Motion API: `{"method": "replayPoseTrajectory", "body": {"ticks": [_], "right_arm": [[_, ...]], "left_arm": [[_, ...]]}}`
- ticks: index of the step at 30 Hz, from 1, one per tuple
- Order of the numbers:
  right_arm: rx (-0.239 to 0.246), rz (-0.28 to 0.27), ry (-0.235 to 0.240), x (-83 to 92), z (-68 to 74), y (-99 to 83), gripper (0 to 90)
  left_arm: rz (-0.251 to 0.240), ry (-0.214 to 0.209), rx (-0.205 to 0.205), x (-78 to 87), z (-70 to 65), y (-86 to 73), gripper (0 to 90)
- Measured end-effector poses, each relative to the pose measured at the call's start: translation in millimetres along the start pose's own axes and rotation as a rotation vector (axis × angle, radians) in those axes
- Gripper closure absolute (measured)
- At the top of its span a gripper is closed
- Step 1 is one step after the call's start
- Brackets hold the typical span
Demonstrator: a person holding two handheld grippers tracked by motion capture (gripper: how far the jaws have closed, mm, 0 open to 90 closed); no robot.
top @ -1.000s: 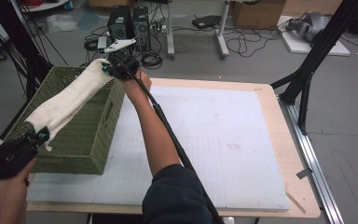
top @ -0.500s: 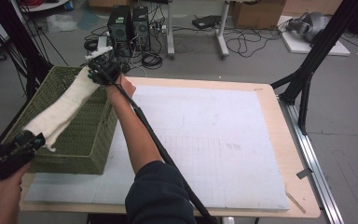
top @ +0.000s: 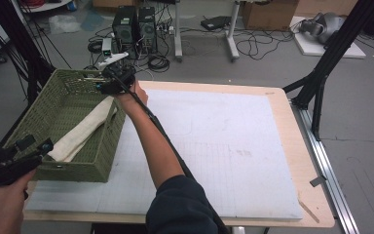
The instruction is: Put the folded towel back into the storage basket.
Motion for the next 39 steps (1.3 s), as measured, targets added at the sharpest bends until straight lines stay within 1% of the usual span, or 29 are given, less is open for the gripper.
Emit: {"method": "replayPoseTrajectory", "body": {"ticks": [2,4,6,8,9,11,12,14,17,20,22,24,26,30,32,33,35,37,39], "right_arm": [[-0.022,-0.012,0.021,8.8,-2.4,-1.0,41.2],[-0.03,-0.018,0.028,18.1,-5.3,-1.8,36.3],[-0.043,-0.031,0.036,27.8,-7.4,-2.4,32.2],[-0.047,-0.038,0.031,38.7,-10.5,-3.2,27.3],[-0.053,-0.046,0.037,44.5,-11.8,-3.3,27.3],[-0.068,-0.054,0.041,56.2,-15.2,-4.3,23.7],[-0.07,-0.058,0.041,62.0,-17.1,-5.1,23.0],[-0.068,-0.065,0.043,73.6,-21.1,-7.2,21.9],[-0.067,-0.067,0.029,90.1,-28.1,-11.6,21.0],[-0.075,-0.074,0.021,106.5,-33.3,-16.2,20.2],[-0.075,-0.076,0.015,117.2,-37.0,-20.0,19.6],[-0.08,-0.064,0.004,128.4,-40.5,-25.1,18.1],[-0.078,-0.076,-0.001,140.5,-44.0,-28.8,17.9],[-0.085,-0.089,-0.022,167.2,-50.8,-39.2,16.9],[-0.078,-0.088,-0.041,181.2,-55.3,-46.1,16.8],[-0.063,-0.08,-0.061,190.6,-58.7,-51.1,16.9],[-0.057,-0.074,-0.076,203.2,-63.4,-58.8,16.8],[-0.067,-0.064,-0.093,219.5,-69.2,-69.3,16.7],[-0.066,-0.062,-0.108,232.5,-73.0,-76.2,16.7]], "left_arm": [[-0.005,-0.022,0.016,-2.8,-4.8,0.6,28.1],[-0.006,-0.055,0.037,-6.0,-10.4,0.5,27.1],[-0.009,-0.071,0.035,-9.5,-15.0,0.6,24.6],[-0.008,-0.086,0.033,-13.0,-20.0,0.5,21.2],[-0.006,-0.096,0.03,-14.6,-22.8,0.2,20.3],[0.001,-0.124,0.026,-17.5,-29.8,-0.8,19.3],[0.0,-0.133,0.023,-18.8,-32.6,-0.8,19.3],[-0.002,-0.158,0.032,-21.2,-38.6,-0.4,19.3],[-0.007,-0.202,0.047,-24.0,-48.0,0.0,19.5],[-0.017,-0.221,0.042,-26.8,-54.7,0.5,19.9],[-0.025,-0.242,0.044,-28.6,-60.2,1.2,19.9],[-0.023,-0.268,0.046,-30.3,-66.0,0.6,19.9],[-0.011,-0.278,0.036,-32.7,-69.9,-1.9,19.9],[-0.004,-0.297,0.016,-37.4,-77.8,-5.5,20.0],[-0.004,-0.309,0.004,-39.8,-83.6,-6.5,20.2],[-0.005,-0.314,0.0,-40.7,-85.8,-6.8,20.3],[-0.005,-0.318,-0.014,-43.3,-91.2,-8.0,20.3],[0.0,-0.324,-0.021,-46.1,-96.5,-9.6,20.3],[0.001,-0.332,-0.026,-49.4,-101.6,-11.0,20.3]]}}
Point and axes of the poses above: each handheld gripper's, and its own axes: x roughly backward along the jaws, y roughly out of its top, z roughly to its left, the point moved 9 cm from there along -x, roughly forward along the jaws, and after that the axes turned 14 degrees about -z, right-handed, at the moved point
